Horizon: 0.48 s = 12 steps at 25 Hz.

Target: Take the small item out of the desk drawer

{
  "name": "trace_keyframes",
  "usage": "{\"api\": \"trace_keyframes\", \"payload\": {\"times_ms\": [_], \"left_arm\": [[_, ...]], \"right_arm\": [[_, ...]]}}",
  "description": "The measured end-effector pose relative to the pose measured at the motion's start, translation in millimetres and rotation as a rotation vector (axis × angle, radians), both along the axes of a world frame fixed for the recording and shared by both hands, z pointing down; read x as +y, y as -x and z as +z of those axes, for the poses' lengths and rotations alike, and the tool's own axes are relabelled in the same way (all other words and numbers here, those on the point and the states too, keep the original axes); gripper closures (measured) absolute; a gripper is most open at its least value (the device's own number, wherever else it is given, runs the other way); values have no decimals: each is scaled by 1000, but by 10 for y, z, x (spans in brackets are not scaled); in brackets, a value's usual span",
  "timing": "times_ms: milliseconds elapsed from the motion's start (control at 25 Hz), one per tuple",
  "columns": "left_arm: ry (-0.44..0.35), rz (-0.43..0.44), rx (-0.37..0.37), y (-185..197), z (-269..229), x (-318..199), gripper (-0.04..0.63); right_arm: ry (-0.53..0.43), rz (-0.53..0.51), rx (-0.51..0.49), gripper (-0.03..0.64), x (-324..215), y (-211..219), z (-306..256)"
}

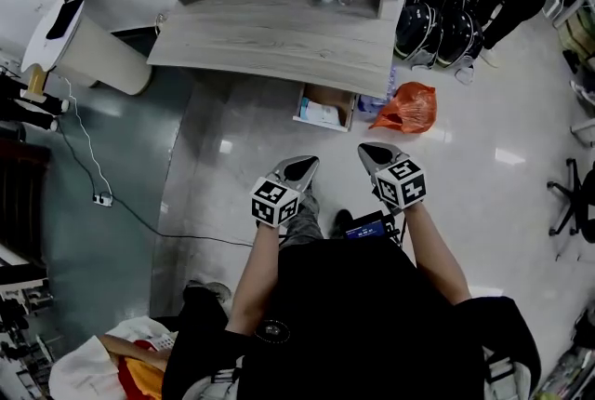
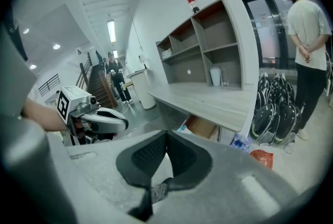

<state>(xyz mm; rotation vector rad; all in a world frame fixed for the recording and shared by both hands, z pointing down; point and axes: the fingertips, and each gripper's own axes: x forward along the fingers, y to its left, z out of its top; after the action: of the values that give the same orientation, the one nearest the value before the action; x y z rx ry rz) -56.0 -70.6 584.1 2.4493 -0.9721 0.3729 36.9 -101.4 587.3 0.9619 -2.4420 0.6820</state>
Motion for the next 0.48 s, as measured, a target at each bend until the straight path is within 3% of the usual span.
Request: {"api": "trace_keyframes", "payload": {"times_ms": [480], "left_arm": [[1,81,25,299,-9,-684,592]], "right_arm": [[-2,72,27,618,-573,250,-22]]}}
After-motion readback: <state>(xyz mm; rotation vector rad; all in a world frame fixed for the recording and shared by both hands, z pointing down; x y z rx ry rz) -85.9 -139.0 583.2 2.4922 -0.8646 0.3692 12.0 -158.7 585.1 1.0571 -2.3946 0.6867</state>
